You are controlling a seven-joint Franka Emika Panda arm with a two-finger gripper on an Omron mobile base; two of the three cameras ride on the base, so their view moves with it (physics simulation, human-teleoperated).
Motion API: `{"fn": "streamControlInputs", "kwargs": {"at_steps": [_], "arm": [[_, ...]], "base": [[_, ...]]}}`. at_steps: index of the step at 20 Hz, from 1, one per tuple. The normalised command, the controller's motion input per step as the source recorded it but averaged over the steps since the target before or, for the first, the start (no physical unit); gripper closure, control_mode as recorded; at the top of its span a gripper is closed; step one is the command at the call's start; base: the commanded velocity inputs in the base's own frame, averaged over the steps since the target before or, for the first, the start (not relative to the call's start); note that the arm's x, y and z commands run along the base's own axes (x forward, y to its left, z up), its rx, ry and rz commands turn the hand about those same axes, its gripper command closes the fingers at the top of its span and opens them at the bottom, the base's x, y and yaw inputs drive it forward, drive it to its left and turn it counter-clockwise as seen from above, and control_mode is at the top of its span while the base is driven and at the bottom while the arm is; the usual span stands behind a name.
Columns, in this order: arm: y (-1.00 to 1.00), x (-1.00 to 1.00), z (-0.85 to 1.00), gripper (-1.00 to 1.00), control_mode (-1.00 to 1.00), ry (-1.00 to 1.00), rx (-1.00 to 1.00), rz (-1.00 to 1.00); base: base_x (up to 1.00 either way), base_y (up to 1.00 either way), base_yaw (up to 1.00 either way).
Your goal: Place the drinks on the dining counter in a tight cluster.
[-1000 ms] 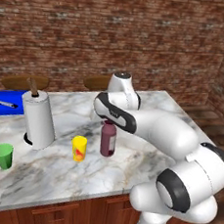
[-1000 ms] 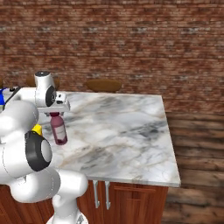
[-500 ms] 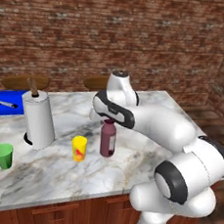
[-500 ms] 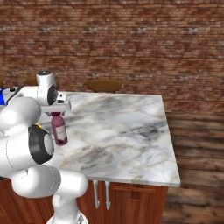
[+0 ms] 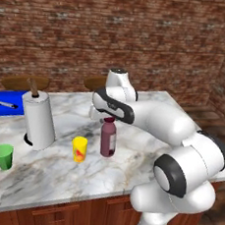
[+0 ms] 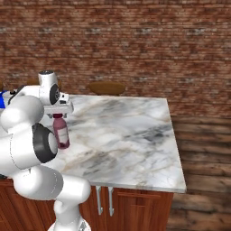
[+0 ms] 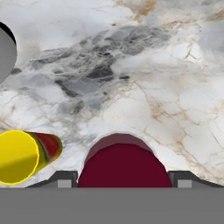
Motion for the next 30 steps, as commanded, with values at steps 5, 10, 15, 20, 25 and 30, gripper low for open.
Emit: {"fn": "streamControlInputs", "kwargs": {"at_steps": [5, 10, 15, 20, 25, 30], "arm": [[0.0, 0.0, 0.0, -1.0, -1.0, 0.0, 0.0, 0.0], [-0.01, 0.0, -0.02, -1.0, -1.0, 0.01, 0.0, 0.0], [-0.07, 0.0, -0.07, -1.0, -1.0, 0.0, 0.0, 0.0], [-0.01, 0.0, 0.0, -1.0, -1.0, 0.0, 0.0, 0.0], [-0.07, 0.0, 0.45, -1.0, -1.0, 0.0, 0.0, 0.0], [-0.15, -0.1, 0.6, -1.0, -1.0, -0.01, 0.02, 0.0]], "base": [[0.0, 0.0, 0.0], [0.0, 0.0, 0.0], [0.0, 0.0, 0.0], [0.0, 0.0, 0.0], [0.0, 0.0, 0.0], [0.0, 0.0, 0.0]]}}
